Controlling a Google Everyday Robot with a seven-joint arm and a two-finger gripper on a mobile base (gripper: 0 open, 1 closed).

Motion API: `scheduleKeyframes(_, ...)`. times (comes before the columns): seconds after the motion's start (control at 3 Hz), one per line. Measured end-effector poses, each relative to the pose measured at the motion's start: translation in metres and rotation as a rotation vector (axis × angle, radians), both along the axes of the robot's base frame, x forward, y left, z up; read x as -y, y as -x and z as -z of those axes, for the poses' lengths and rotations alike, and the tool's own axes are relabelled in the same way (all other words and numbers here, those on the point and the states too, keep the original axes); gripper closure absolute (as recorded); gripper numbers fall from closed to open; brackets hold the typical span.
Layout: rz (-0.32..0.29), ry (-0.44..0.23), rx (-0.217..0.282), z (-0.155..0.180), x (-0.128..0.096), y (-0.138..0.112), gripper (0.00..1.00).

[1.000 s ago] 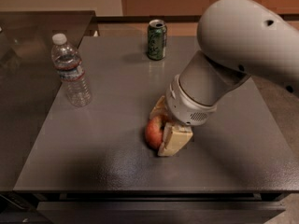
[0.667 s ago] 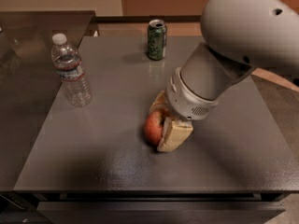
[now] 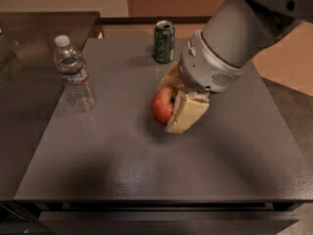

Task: Pick apple

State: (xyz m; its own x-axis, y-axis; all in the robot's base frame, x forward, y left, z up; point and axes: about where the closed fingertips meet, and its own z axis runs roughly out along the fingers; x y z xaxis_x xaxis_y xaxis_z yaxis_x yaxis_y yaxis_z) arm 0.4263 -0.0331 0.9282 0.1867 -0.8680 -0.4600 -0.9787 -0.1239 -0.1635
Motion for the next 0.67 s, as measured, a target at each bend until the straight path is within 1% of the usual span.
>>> scheduleKeyframes(0.33,0.004,-0.044,0.018,-0.0424,0.0002,-0.0087,1.0)
scheduleKeyframes(0.67,0.004,-0.044,0.018,-0.0425,0.0002,-0.0087,1.0)
